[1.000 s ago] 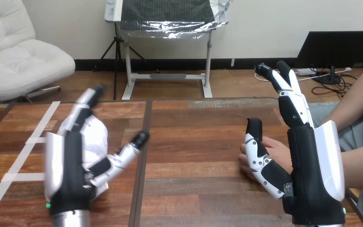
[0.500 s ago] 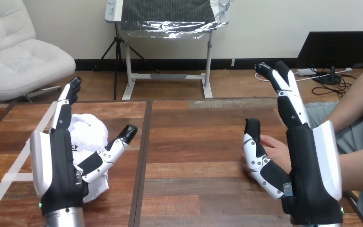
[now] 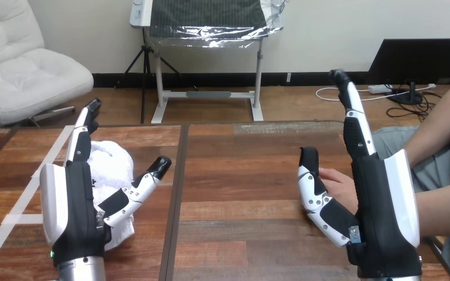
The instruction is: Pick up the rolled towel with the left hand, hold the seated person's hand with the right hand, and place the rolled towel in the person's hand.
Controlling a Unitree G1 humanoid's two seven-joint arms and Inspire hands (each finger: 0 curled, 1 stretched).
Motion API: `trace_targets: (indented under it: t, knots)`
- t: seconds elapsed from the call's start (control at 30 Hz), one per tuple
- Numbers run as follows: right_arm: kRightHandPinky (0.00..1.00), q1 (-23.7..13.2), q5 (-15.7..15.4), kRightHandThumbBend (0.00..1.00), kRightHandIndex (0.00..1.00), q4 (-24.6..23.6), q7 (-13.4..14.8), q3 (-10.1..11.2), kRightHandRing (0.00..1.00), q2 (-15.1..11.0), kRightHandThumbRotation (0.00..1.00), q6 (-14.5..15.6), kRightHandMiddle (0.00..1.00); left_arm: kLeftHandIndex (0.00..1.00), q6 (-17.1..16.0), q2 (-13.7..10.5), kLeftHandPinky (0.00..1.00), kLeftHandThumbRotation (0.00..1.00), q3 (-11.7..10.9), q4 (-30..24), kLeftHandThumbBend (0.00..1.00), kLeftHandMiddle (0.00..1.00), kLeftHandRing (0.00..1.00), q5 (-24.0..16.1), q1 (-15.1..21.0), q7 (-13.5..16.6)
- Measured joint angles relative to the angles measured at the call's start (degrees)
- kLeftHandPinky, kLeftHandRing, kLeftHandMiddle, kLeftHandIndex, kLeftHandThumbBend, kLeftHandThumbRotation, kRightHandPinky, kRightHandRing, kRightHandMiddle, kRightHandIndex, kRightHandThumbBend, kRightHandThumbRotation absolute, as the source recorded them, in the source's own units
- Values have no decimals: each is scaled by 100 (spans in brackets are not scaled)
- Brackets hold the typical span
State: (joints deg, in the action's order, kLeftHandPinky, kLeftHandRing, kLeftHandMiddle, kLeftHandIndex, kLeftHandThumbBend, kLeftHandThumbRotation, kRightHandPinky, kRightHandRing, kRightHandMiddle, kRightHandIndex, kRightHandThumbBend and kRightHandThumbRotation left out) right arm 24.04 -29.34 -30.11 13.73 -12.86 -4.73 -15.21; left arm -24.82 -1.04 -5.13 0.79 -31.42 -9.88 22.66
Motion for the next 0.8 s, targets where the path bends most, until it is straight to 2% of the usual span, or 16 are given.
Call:
trace_targets:
  t: [0.37,0.6,0.8]
  knots:
    - [100,-41,-23,0,100,1,-2,-6,100,3,0,0,100,96,887,-20,82,54,11,-133,90,94,90,-706,1,359]
    - [100,-76,-49,0,100,1,-14,-6,100,10,0,1,100,97,1536,-23,82,61,70,-261,94,95,92,-1100,-1,404]
    - [100,-111,-69,0,100,1,-24,-6,100,17,0,5,100,99,2186,-34,84,69,199,-391,97,96,92,-1655,0,447]
